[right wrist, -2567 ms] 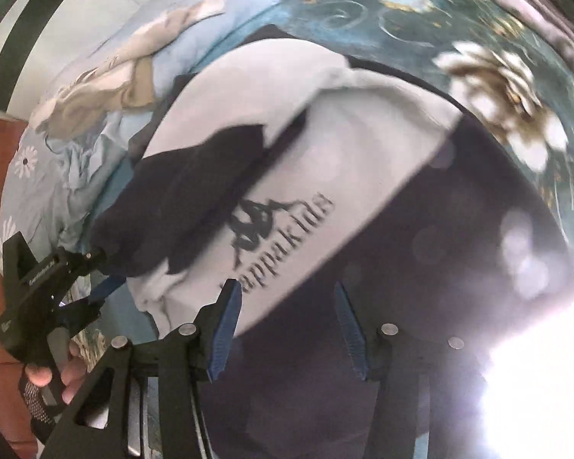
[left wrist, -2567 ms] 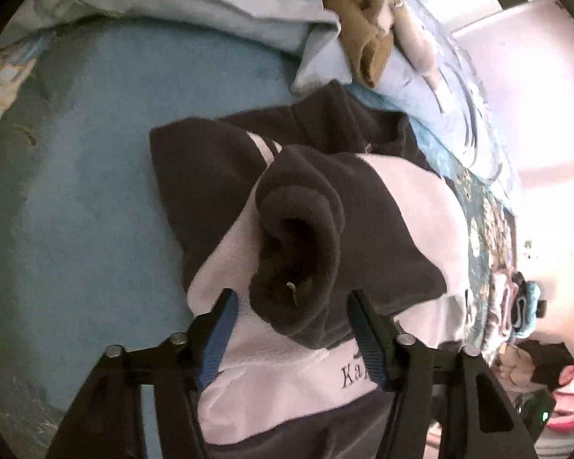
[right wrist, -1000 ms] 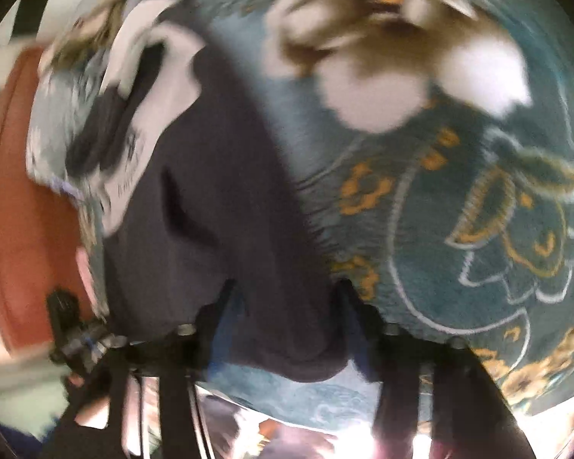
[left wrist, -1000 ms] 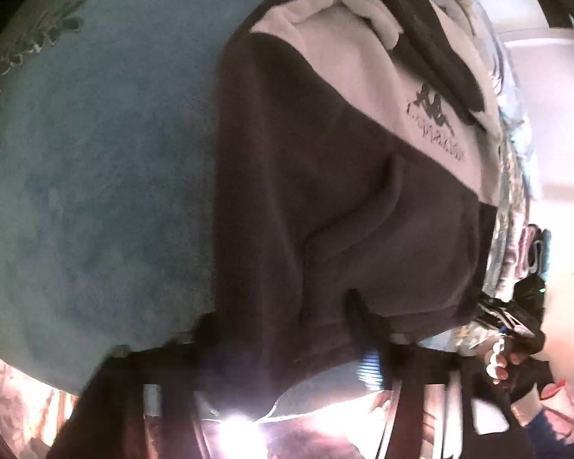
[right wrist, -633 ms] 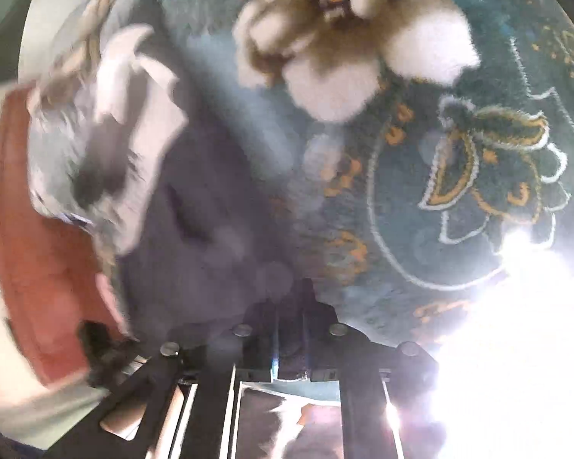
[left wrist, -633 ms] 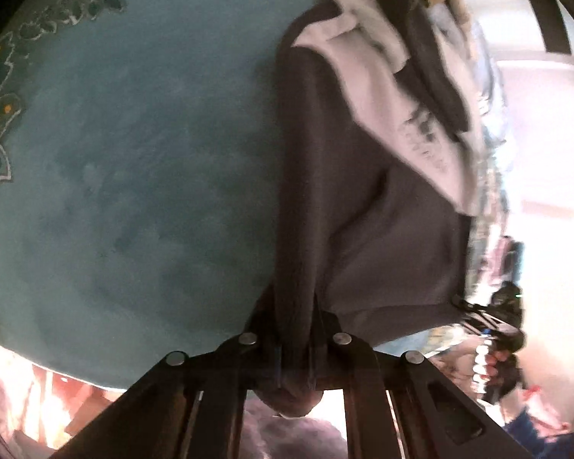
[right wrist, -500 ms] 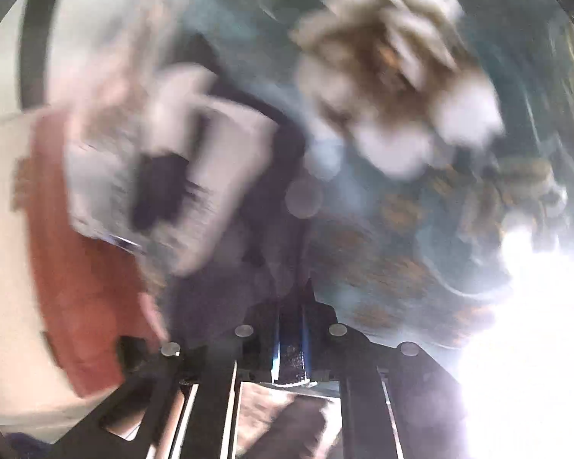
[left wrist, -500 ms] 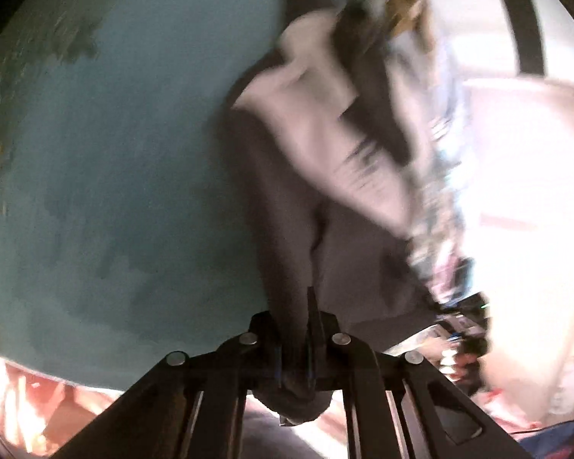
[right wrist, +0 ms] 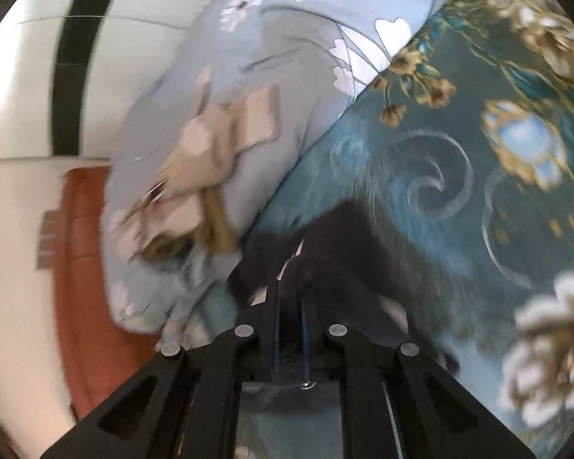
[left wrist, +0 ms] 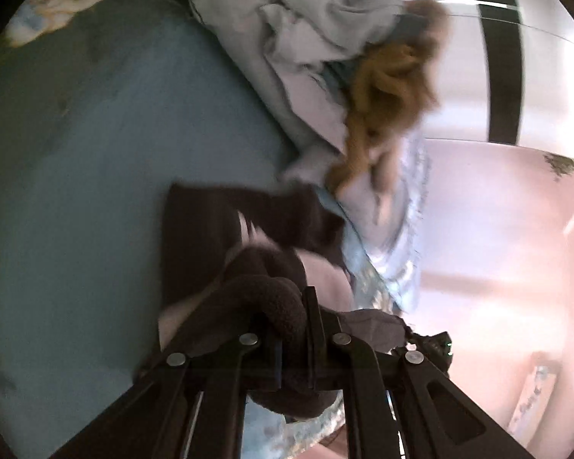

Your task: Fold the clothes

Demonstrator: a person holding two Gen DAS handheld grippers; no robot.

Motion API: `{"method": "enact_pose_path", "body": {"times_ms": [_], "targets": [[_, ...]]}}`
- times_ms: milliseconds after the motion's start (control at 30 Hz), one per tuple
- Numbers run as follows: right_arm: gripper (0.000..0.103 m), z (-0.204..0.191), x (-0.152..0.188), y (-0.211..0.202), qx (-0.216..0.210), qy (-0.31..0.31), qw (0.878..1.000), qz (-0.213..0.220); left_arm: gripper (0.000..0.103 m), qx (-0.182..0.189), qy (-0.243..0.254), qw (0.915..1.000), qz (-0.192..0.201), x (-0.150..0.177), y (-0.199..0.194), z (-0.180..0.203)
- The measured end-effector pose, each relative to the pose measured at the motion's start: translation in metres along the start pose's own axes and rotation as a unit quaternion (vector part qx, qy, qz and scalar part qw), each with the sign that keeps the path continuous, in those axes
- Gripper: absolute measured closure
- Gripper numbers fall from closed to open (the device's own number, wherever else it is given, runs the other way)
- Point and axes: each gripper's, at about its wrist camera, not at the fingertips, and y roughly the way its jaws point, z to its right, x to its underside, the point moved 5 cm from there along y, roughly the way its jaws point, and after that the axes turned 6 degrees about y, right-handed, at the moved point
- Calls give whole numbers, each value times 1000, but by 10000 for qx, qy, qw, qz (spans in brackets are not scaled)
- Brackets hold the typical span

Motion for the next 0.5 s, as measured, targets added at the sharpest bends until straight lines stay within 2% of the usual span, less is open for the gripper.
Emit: {"method": "enact_pose_path", "body": {"times_ms": [100, 200, 300, 433, 500], "targets": [[94, 9, -26, 33, 263, 267, 9993, 36, 94, 93, -406, 9991, -61, -31, 30, -22], [94, 26, -36, 58, 495, 617, 9969, 21, 92, 198, -805, 9963, -233, -36, 42, -45], [91, 36, -36, 69, 576, 770, 9954, -39, 88, 359, -968, 9941, -346, -37, 52, -51], [89, 26, -34, 60, 549, 525, 9971, 43, 63, 708, -735, 9945, -250, -40, 40, -34], [81, 14, -33, 49, 409, 282, 9986, 152, 53, 888, -573, 9943, -130, -42, 29, -24]]}}
